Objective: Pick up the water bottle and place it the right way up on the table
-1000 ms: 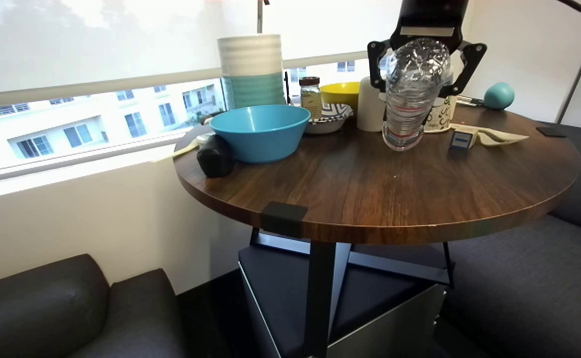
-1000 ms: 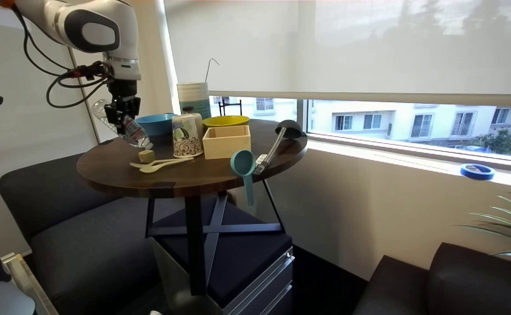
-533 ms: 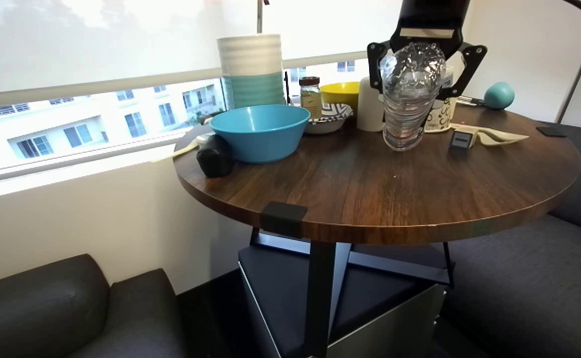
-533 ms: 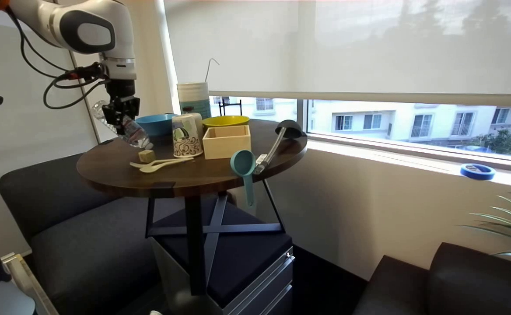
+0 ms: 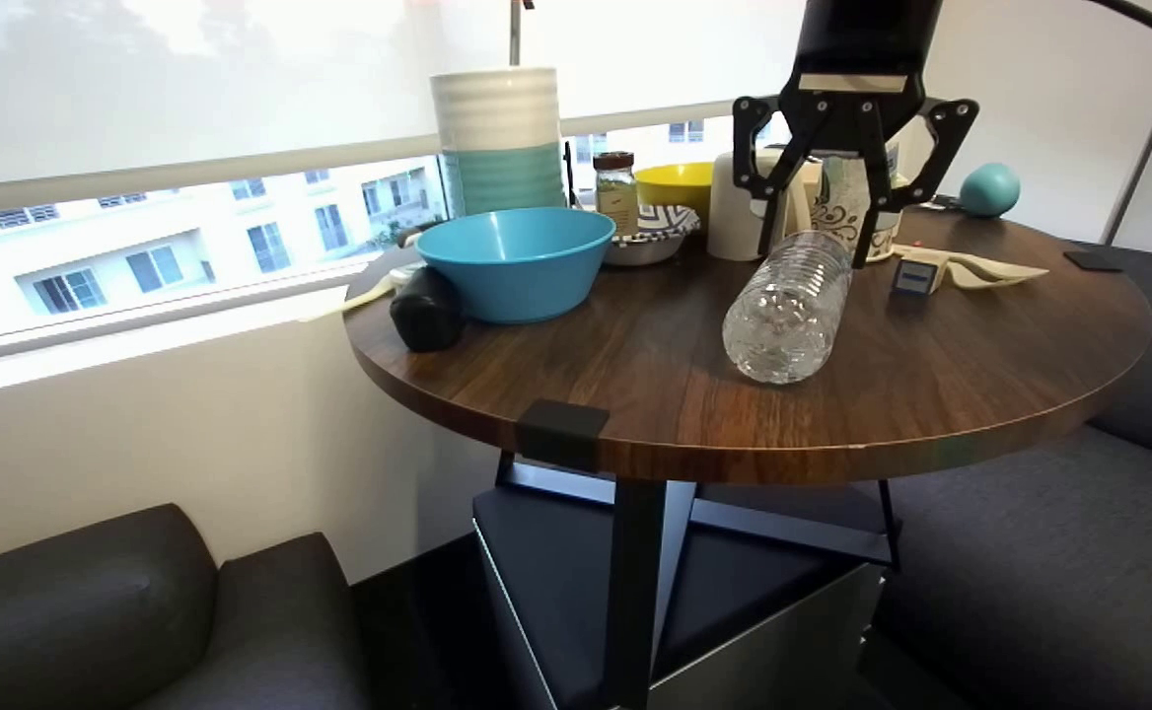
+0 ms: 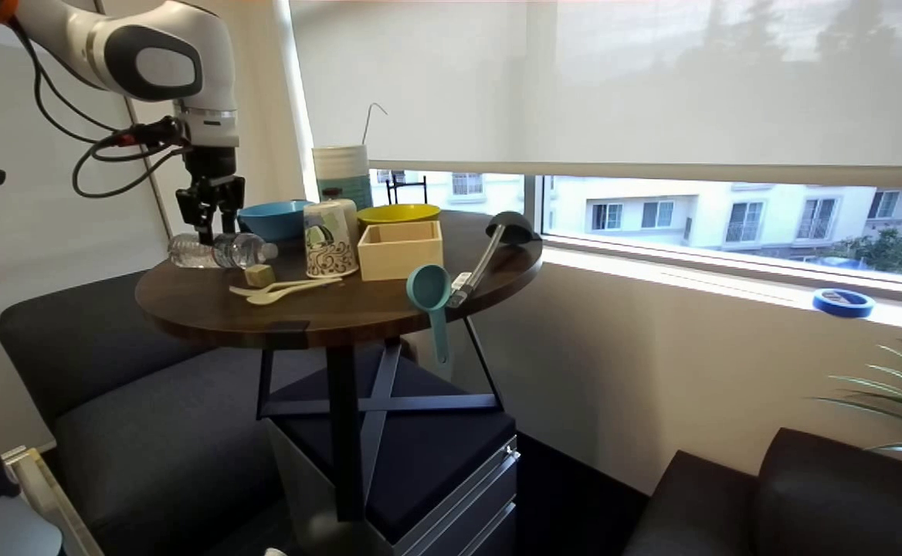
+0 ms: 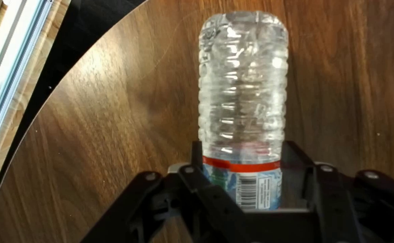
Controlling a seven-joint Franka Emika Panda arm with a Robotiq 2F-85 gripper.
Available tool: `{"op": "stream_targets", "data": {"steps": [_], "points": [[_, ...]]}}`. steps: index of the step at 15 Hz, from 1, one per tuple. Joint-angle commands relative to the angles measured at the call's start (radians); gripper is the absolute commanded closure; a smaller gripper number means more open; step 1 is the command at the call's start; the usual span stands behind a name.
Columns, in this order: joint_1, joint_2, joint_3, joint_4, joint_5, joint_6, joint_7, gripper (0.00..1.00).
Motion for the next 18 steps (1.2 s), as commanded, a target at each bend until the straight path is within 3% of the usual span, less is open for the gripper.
{"op": "stream_targets", "data": {"steps": [1, 6, 10, 18], "points": [[0.012, -0.019, -0.006, -0.011, -0.006, 0.007, 0.022, 0.22], [-0.005, -0.036, -0.015, -0.005, -0.069, 0.027, -0.018, 0.0], [-0.011, -0.03, -0.06, -0.006, -0.107, 0.051, -0.149, 0.0], [-0.023, 0.051, -0.167, 0.027, -0.013, 0.008, -0.347, 0.0]]}}
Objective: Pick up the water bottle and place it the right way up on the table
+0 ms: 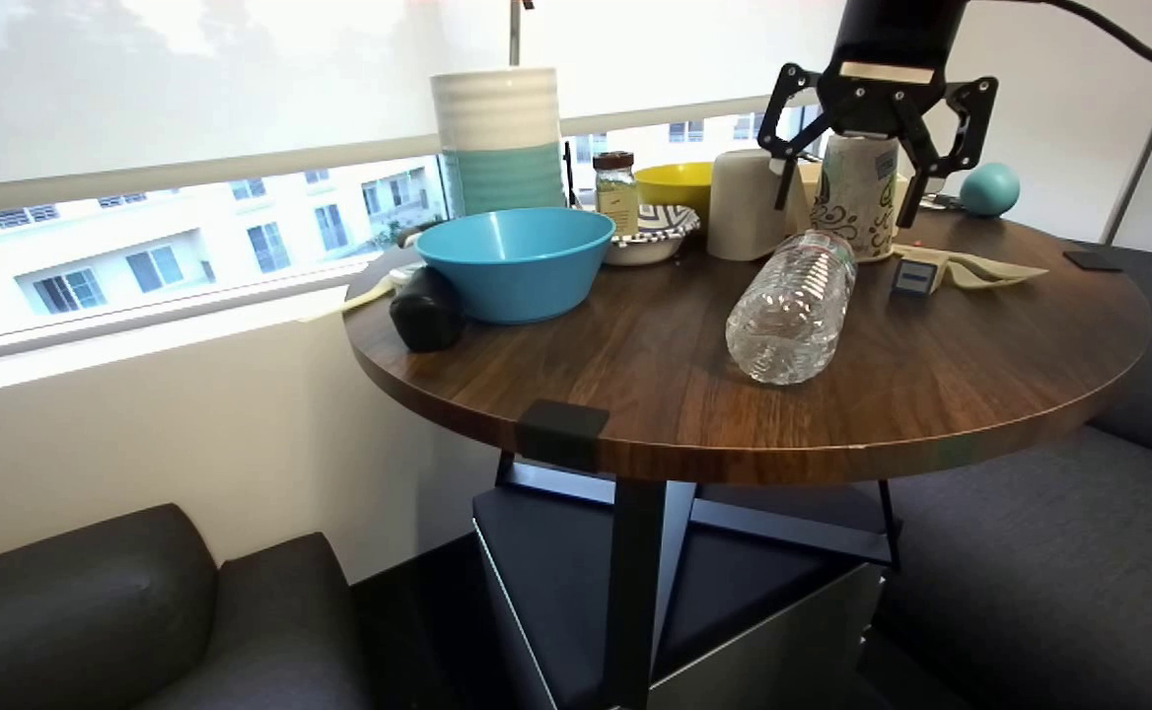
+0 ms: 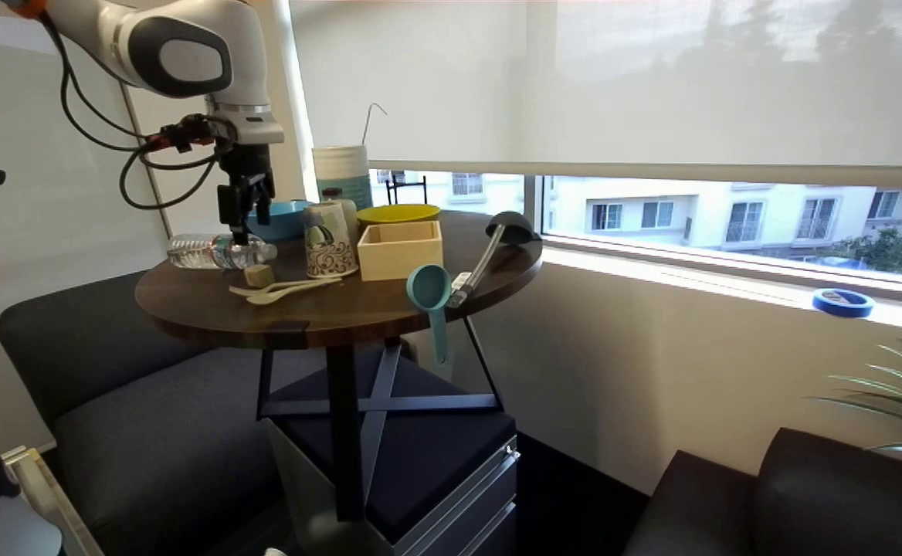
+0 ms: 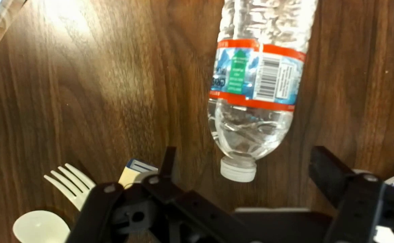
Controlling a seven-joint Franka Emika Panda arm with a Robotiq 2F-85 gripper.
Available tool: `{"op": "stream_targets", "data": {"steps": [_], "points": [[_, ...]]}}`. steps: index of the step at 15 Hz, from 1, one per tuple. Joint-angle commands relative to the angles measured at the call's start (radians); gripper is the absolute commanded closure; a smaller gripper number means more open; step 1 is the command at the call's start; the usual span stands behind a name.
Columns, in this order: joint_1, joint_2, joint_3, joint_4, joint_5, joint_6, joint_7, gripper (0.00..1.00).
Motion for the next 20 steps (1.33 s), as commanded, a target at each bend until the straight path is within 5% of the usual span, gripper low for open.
{"op": "stream_targets", "data": {"steps": [1, 7, 9, 15, 20], "points": [[-0.008, 0.059, -0.03, 0.029, 0.067, -0.026, -0.08, 0.0], [-0.011, 0.117, -0.063, 0.049, 0.182, -0.069, -0.14, 0.0], [-0.014, 0.129, -0.071, 0.056, 0.209, -0.085, -0.152, 0.26], [-0.026, 0.139, -0.075, 0.074, 0.236, -0.127, -0.151, 0.7], [-0.029, 0.127, -0.07, 0.077, 0.237, -0.139, -0.145, 0.87]]}}
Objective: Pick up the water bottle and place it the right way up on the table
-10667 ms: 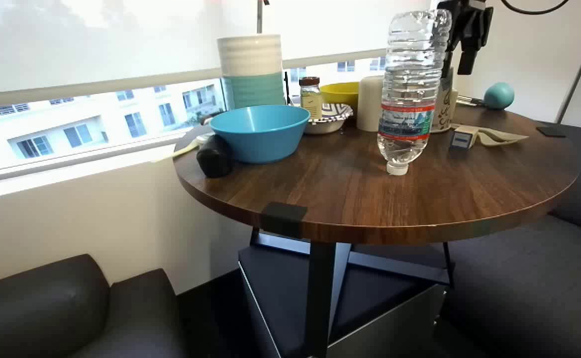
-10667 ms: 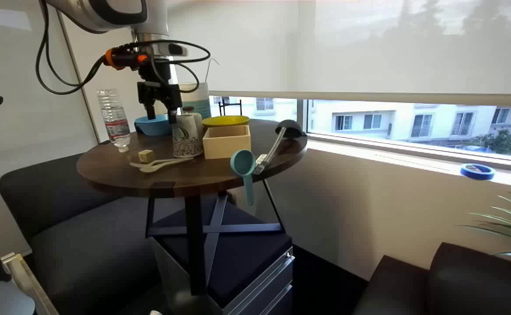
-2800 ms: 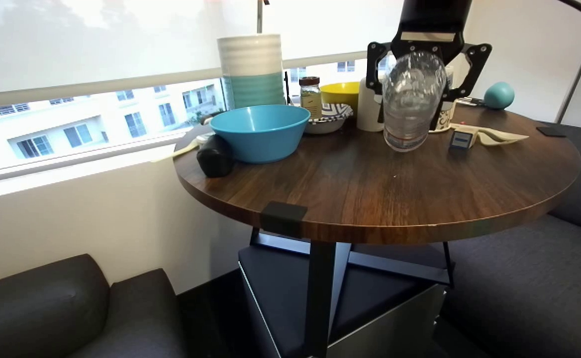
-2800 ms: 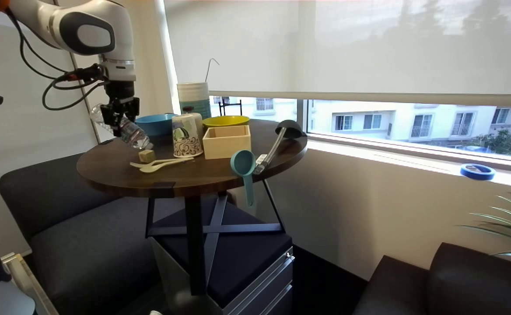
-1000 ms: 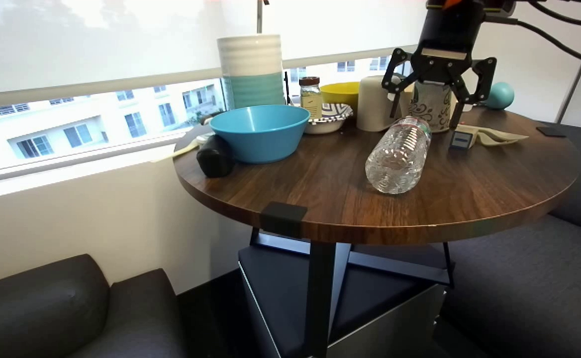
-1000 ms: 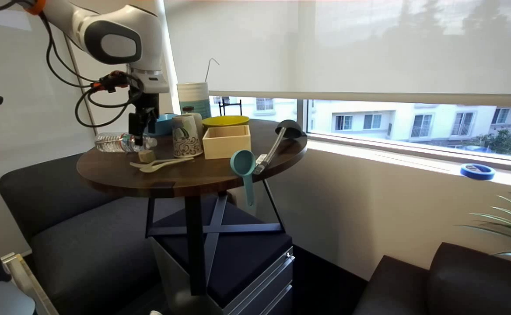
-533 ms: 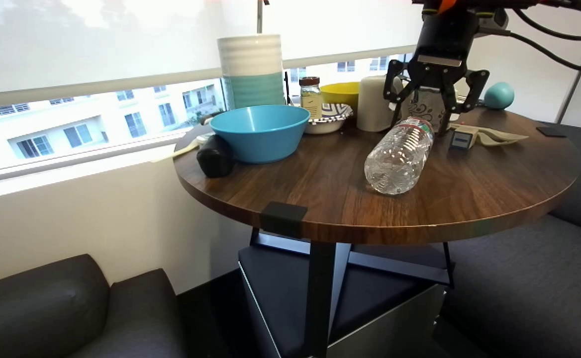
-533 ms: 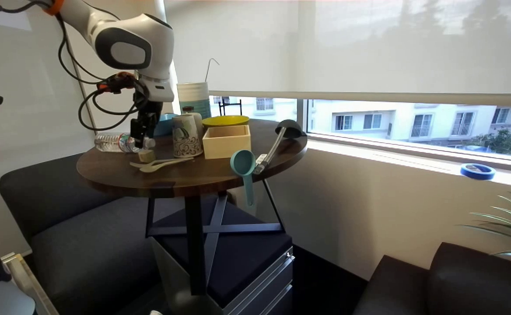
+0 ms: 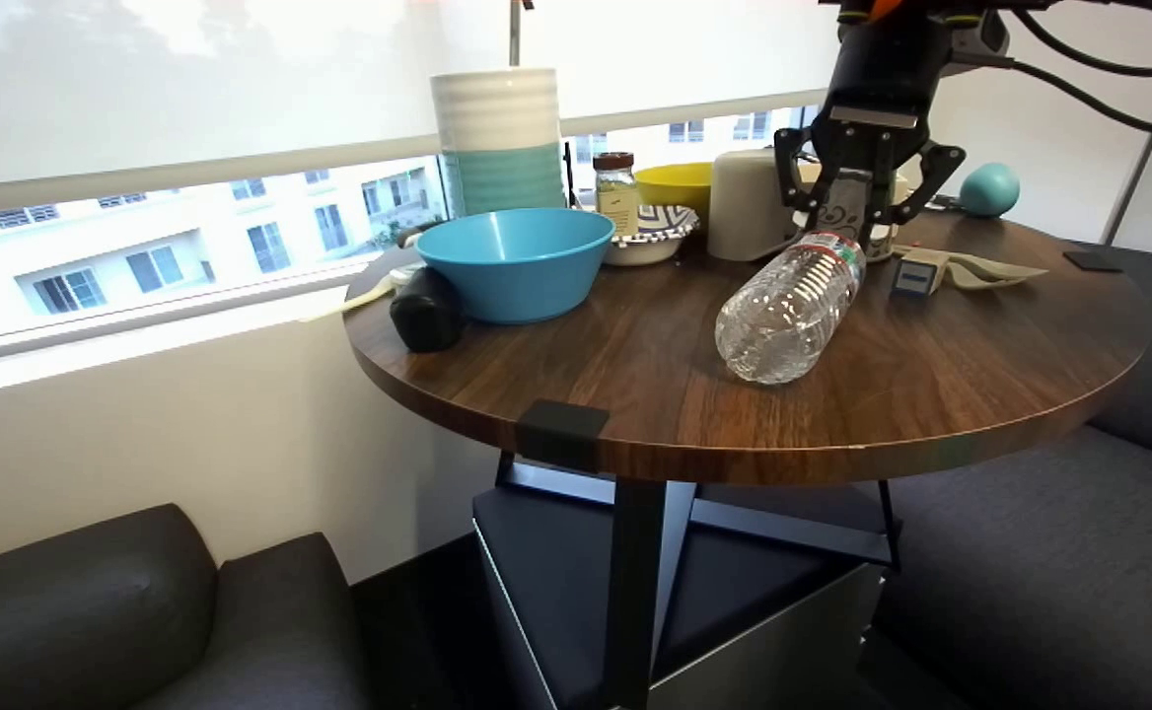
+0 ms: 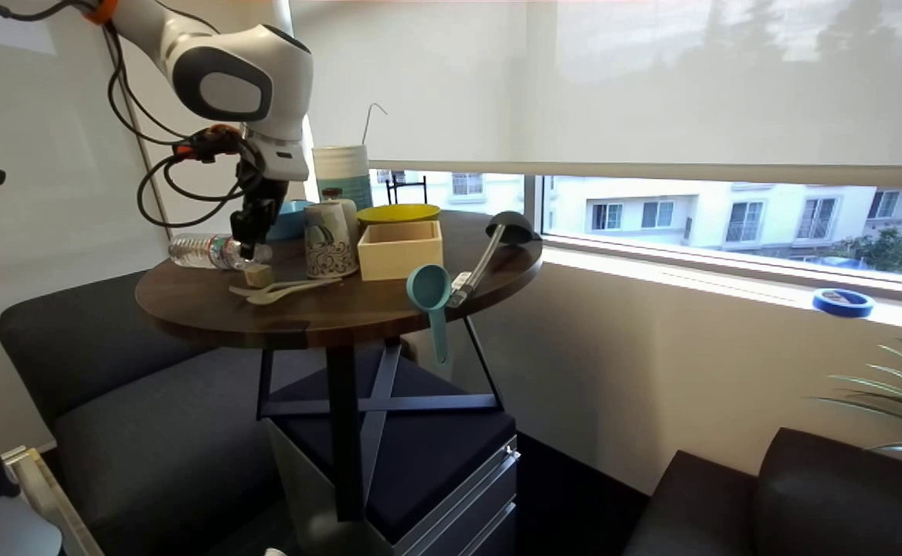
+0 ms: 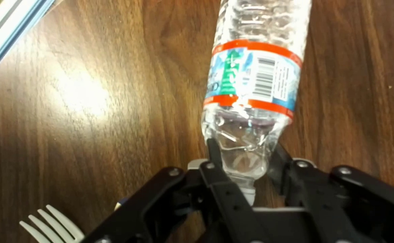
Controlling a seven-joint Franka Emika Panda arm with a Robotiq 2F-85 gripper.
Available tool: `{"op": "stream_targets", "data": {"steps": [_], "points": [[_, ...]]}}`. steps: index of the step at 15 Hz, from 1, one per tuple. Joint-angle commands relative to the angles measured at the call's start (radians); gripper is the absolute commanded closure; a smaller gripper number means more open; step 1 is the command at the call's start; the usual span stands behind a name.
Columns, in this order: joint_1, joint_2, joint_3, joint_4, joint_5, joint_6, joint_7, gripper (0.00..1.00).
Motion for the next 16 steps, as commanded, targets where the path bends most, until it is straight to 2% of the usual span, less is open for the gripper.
{"op": "stream_targets", "data": {"steps": [1, 8, 16], "points": [[-0.007, -0.01, 0.008, 0.025, 0.029, -0.027, -0.009, 0.9], [0.011, -0.124, 0.09, 0.065, -0.089, -0.03, 0.035, 0.91], [-0.003, -0.274, 0.229, 0.063, -0.414, 0.04, 0.108, 0.91]]}}
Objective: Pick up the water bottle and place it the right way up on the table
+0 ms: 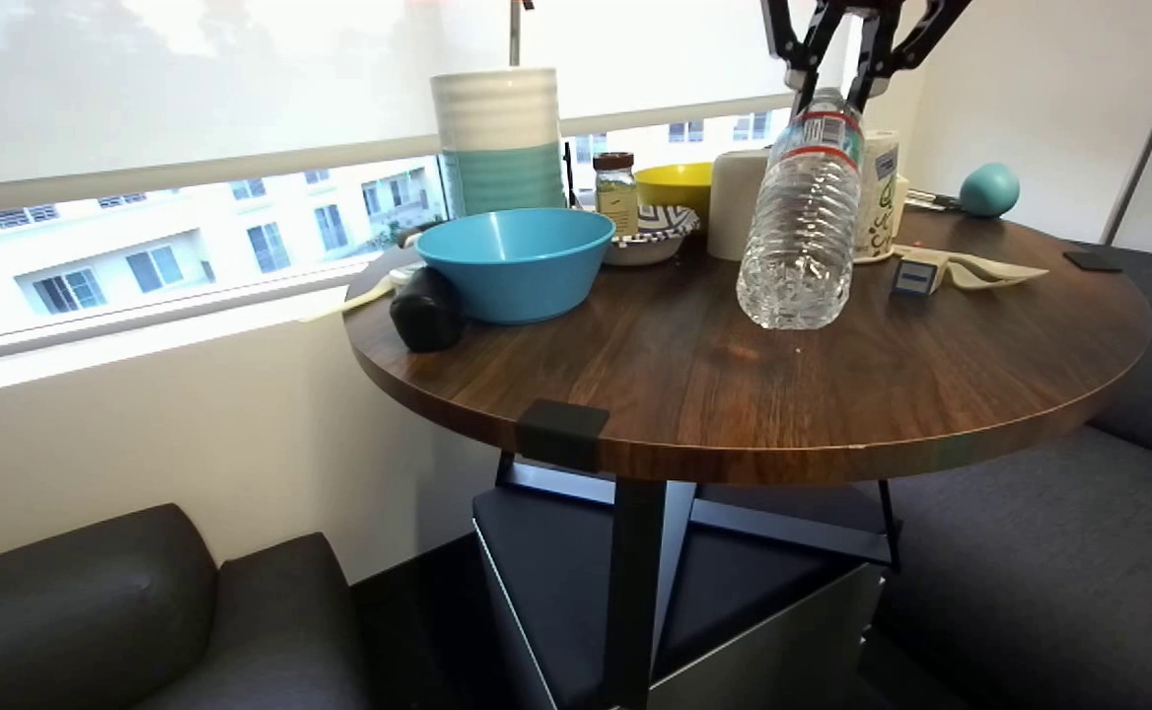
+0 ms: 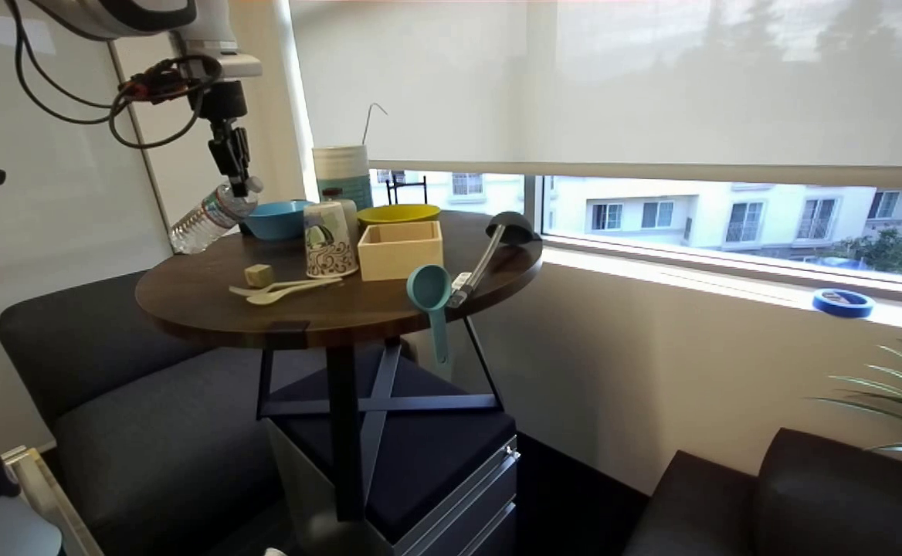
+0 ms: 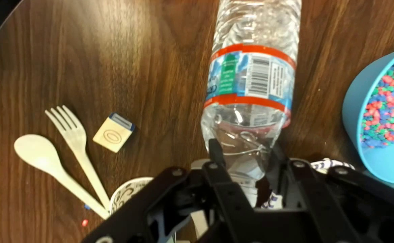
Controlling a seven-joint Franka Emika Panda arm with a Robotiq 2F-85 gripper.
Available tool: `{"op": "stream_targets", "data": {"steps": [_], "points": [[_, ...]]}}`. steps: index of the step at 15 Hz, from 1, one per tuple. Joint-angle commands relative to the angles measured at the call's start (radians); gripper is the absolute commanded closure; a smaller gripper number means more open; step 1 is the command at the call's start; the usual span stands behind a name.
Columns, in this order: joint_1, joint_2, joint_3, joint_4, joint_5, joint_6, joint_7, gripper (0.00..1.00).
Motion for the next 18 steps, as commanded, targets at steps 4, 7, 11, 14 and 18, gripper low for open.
{"op": "stream_targets", "data": {"steps": [4, 7, 11, 14, 18], "points": [[-0.01, -0.125, 0.106, -0.059, -0.227, 0.1, 0.083, 0.91], [-0.005, -0.165, 0.138, -0.106, -0.291, 0.171, 0.104, 0.91], [-0.017, -0.218, 0.181, -0.189, -0.367, 0.297, 0.154, 0.91], [-0.043, -0.254, 0.223, -0.245, -0.455, 0.369, 0.194, 0.91], [-0.065, -0.301, 0.27, -0.298, -0.542, 0.43, 0.236, 0.91]]}}
